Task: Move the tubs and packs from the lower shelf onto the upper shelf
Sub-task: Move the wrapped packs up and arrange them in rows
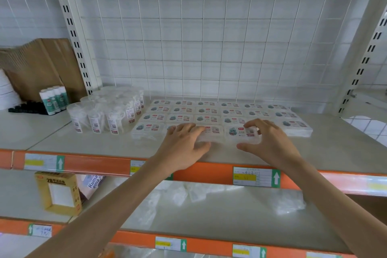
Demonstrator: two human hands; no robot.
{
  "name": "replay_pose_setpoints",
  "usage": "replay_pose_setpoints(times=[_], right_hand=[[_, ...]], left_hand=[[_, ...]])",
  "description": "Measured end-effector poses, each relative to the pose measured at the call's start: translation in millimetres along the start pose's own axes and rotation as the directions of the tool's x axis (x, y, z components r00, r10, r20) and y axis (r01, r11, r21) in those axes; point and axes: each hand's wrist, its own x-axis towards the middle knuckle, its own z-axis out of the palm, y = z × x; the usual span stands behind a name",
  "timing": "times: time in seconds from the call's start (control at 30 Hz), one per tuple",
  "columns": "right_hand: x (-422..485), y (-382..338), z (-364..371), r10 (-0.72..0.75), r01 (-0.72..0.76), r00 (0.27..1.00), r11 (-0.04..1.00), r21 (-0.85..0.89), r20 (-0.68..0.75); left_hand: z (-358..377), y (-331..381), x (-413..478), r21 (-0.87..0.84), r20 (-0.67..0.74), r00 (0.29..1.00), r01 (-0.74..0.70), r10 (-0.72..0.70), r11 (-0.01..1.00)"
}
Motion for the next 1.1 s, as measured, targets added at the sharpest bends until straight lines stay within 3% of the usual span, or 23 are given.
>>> replay_pose_setpoints(times=[0.8,1.1], right_hand=[[0.7,-9.4,3.2,-0.059,0.073,0.995,0.977,-0.2,0.078],[-23.0,-26.6,-6.3,-0.067,0.05,0.99,0.99,-0.134,-0.122]], left_hand=[[0.1,1.5,-2.3,0.015,0.005,1.0,-0.004,0.004,1.0],[-6.0,8.0,-9.0,0.059,-0.129,0.99,-0.053,0.061,0.997]])
